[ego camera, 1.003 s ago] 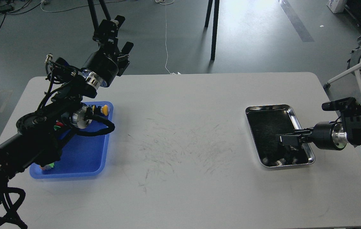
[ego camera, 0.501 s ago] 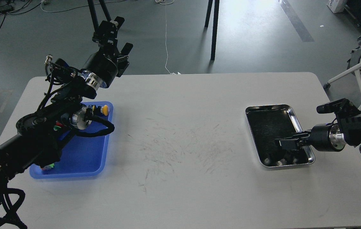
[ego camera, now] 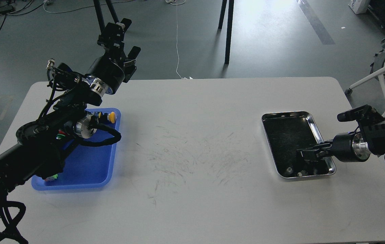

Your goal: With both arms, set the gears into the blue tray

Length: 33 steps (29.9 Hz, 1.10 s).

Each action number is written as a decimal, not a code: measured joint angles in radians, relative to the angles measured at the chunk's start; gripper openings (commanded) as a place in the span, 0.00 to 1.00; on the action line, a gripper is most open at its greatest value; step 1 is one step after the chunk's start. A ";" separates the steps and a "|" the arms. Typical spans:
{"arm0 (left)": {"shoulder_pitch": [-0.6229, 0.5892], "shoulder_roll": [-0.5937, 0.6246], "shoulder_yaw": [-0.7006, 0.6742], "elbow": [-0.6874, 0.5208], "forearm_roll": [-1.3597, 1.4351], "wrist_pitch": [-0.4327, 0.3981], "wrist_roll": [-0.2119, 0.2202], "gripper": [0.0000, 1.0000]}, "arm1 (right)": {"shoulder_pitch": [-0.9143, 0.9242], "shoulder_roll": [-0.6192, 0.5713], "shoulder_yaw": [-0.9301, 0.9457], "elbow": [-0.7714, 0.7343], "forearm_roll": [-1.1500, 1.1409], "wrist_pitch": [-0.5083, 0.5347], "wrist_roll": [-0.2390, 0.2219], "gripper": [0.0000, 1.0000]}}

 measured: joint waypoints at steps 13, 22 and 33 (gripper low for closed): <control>0.001 0.003 0.000 -0.001 0.000 0.000 0.000 0.98 | 0.014 -0.001 0.000 0.003 -0.001 0.020 0.007 0.33; 0.011 0.003 0.000 -0.001 0.000 0.000 0.000 0.98 | 0.015 -0.001 0.000 0.003 -0.002 0.026 0.009 0.29; 0.020 0.005 0.000 -0.001 0.002 0.000 0.000 0.98 | 0.015 -0.001 0.000 0.001 -0.003 0.028 0.009 0.45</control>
